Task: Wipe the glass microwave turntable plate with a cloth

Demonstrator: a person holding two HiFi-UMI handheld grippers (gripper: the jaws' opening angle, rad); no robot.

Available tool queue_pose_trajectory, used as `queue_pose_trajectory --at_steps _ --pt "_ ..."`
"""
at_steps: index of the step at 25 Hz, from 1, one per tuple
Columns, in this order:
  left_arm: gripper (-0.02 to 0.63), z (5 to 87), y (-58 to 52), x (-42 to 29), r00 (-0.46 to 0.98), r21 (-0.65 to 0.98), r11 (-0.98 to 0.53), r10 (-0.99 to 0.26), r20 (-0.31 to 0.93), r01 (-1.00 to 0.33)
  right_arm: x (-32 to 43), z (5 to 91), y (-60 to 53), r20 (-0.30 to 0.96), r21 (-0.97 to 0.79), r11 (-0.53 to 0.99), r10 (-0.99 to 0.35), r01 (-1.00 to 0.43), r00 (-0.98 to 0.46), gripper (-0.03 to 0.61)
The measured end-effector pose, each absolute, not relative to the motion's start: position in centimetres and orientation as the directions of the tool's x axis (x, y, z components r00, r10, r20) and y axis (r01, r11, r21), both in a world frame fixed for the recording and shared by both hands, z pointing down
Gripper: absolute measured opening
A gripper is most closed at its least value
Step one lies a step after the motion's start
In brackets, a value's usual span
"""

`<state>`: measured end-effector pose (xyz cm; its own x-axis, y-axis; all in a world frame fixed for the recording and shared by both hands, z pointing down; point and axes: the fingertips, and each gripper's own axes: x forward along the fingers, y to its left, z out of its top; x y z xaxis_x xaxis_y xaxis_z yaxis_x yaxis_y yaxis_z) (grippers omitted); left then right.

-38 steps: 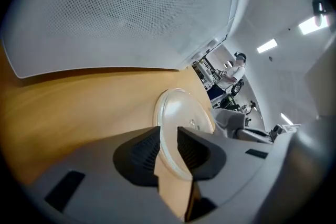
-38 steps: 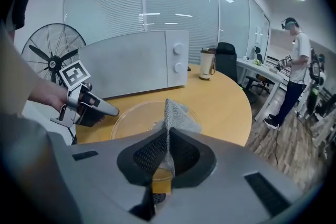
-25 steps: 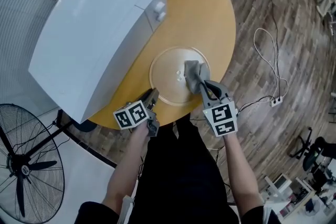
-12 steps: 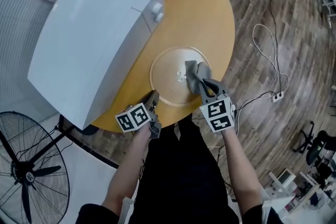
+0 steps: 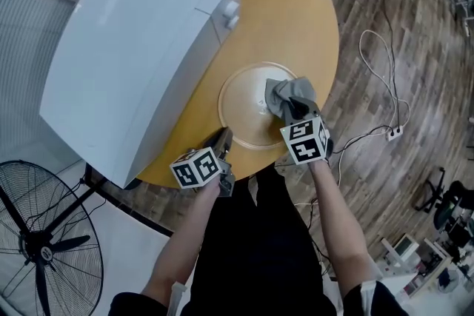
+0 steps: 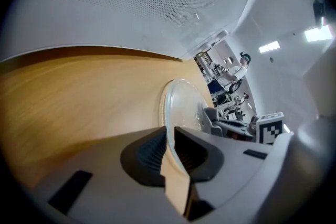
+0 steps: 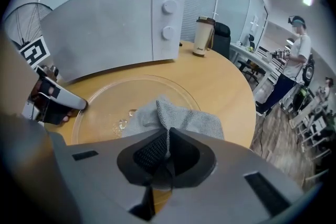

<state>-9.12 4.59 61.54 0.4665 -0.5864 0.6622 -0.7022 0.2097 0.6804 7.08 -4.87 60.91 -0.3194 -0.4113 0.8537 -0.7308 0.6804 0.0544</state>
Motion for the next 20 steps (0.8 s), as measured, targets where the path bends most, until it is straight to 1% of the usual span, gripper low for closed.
queue_pose_trajectory --at_steps 12,20 --pt "0.044 61.4 4.7 -8.9 0.492 0.671 0.166 -0.557 0.669 -0.723 6.2 61.4 -10.1 0.845 0.093 0.636 -0.457 -0.766 -0.277 0.025" --pt "0.044 61.4 4.5 -8.9 0.512 0.683 0.159 -0.548 0.662 -0.713 4.2 61.4 -12.7 0.842 0.124 0.668 -0.462 -0.734 -0.279 0.025"
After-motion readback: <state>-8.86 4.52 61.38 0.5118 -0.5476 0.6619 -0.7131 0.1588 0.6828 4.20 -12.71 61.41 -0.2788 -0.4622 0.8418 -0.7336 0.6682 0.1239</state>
